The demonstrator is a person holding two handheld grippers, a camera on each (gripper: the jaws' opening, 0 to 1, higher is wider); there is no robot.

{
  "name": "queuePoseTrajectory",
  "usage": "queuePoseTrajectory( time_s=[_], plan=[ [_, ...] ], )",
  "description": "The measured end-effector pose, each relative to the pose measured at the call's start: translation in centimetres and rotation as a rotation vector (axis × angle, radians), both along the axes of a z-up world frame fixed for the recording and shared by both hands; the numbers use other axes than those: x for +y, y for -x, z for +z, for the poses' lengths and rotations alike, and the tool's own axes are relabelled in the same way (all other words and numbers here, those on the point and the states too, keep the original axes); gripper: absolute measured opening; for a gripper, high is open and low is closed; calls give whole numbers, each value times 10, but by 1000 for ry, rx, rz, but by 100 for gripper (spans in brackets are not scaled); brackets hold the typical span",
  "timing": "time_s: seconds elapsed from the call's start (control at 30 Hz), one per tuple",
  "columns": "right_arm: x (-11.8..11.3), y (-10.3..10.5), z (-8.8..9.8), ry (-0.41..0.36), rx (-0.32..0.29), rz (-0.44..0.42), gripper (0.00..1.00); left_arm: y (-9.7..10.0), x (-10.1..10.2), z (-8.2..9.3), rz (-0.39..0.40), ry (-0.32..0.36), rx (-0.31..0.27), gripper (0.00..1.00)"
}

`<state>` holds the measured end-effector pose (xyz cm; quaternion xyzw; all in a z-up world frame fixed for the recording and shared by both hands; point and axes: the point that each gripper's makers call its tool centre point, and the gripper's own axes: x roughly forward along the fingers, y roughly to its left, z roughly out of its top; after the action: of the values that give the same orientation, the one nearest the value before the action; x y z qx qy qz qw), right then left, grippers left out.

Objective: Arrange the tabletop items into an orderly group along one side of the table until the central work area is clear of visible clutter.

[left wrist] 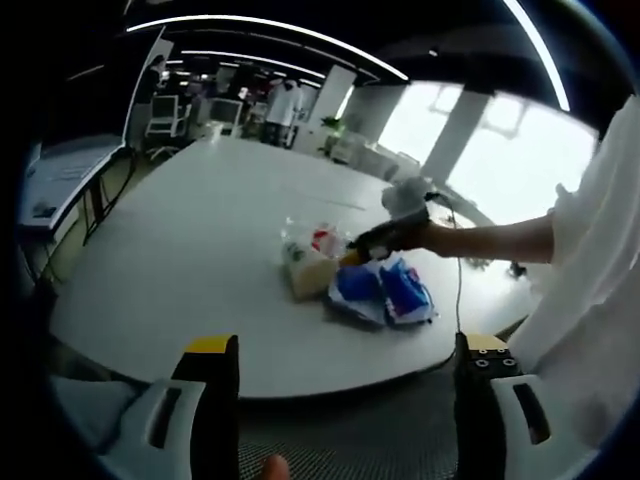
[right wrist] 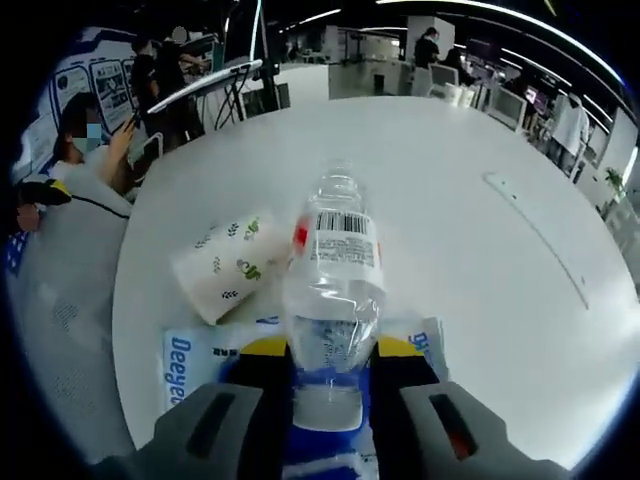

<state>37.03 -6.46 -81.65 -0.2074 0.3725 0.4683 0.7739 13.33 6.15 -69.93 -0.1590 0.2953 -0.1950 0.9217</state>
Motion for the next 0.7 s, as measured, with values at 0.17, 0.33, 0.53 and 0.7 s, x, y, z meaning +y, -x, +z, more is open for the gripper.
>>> queuePoseTrajectory(
  time_s=[0.17, 0.33, 0.53, 0.7],
  plan=[
    [1, -6, 16, -52, -30, -19, 25, -4, 1, 1, -9, -4, -7, 86],
    [1, -6, 36, -113, -53, -34, 24, -14, 3, 3, -20, -29, -30, 86],
    [0, 6, 59, -149, -100, 9, 25, -36, 10, 8, -37, -107, -92, 87],
    [-2, 22, 70, -143, -119, 68, 25, -57, 9, 13, -129, -220, -146, 88]
  ],
)
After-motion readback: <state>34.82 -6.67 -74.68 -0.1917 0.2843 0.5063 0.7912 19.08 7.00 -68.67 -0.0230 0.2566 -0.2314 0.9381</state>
